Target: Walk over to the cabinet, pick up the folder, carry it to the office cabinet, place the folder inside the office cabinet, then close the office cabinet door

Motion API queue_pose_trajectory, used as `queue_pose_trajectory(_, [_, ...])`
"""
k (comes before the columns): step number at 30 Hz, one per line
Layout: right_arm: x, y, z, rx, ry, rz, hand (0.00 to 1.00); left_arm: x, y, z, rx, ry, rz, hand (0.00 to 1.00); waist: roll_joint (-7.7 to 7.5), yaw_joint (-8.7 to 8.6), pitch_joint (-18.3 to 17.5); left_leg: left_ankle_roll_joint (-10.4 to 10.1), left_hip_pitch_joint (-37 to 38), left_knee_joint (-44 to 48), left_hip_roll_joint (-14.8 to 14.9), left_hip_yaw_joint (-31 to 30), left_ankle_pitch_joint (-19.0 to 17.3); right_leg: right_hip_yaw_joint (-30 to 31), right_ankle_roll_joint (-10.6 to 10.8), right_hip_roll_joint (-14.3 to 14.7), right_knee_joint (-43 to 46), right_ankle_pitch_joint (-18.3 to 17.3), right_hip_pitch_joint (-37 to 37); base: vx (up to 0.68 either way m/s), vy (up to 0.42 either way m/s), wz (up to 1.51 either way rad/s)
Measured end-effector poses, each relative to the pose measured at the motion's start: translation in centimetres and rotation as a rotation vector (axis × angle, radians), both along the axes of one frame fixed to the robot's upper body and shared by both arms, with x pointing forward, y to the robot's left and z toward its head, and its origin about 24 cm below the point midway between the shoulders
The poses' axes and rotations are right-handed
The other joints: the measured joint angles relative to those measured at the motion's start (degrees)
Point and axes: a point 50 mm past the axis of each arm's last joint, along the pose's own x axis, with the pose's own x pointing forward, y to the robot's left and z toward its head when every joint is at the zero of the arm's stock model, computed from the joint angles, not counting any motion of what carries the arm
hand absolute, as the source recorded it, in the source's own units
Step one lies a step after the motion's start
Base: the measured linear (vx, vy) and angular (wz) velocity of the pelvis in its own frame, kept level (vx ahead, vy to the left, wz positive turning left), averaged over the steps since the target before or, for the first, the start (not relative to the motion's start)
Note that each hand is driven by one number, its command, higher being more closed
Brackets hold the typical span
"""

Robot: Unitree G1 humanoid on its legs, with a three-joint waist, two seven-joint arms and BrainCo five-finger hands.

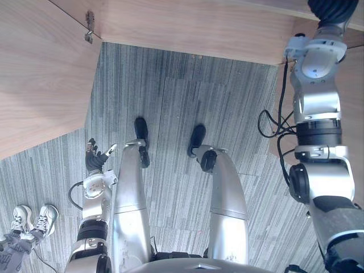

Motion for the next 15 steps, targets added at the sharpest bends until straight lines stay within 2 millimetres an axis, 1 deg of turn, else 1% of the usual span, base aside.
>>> queue_pose_trajectory(3, [0.4,-0.7,1.0,0.018,0.011,-0.012,1.0,-0.1,0.1,-0.2,0.002,0.01,0.008,0.0,-0.01,0.18,0.31,0.18,-1.28,0.42,-0.2,-0.09,-0.09,0.0,0.01,-0.26,0.48,-0.05,-1.19,0.0,0.005,0.02])
queue_pose_trajectory(5, [0.5,-1.2,2.0,0.029,0.011,-0.026,1.0,-0.2,0.1,-0.3,0.002,0.016,0.01,0.0,0.08,0.47,1.38,0.41,-1.79,0.85,-0.21,-0.07,-0.24,0.06,0.03,-0.35,0.78,-0.05,-1.64,-0.01,0.017,-0.01])
queue_pose_trajectory(7, [0.7,-1.3,2.7,0.025,0.021,-0.024,1.0,-0.4,0.0,-0.5,0.005,0.026,0.01,0.0,0.11,0.54,1.56,0.26,-2.77,1.17,-0.25,-0.07,-0.11,0.06,0.05,-0.46,1.06,-0.03,-2.48,-0.01,0.033,0.0])
queue_pose_trajectory(9, [1.0,-1.0,3.2,0.023,0.033,-0.016,1.0,-0.5,0.0,-0.7,0.01,0.034,0.012,0.0,0.14,0.52,1.94,0.31,-3.26,1.46,-0.27,-0.1,-0.16,0.05,0.21,-0.55,1.35,-0.14,-2.91,-0.01,0.015,0.01])
queue_pose_trajectory(11, [1.1,-0.7,4.3,0.013,0.025,0.003,1.0,-0.5,0.0,-0.7,0.011,0.037,0.01,0.0,0.14,0.52,1.94,0.31,-3.6,1.48,-0.34,0.0,-0.15,0.15,0.22,-0.69,1.5,-0.15,-3.41,0.0,0.0,0.0])
queue_pose_trajectory(15, [1.2,-0.7,5.3,-0.017,0.047,-0.004,1.0,-0.6,0.0,-0.8,0.009,0.036,0.012,0.0,0.15,0.51,1.95,0.57,-3.59,0.73,-0.7,0.15,0.09,0.09,0.26,-1.13,1.28,-0.17,-3.51,-0.01,0.017,0.06])
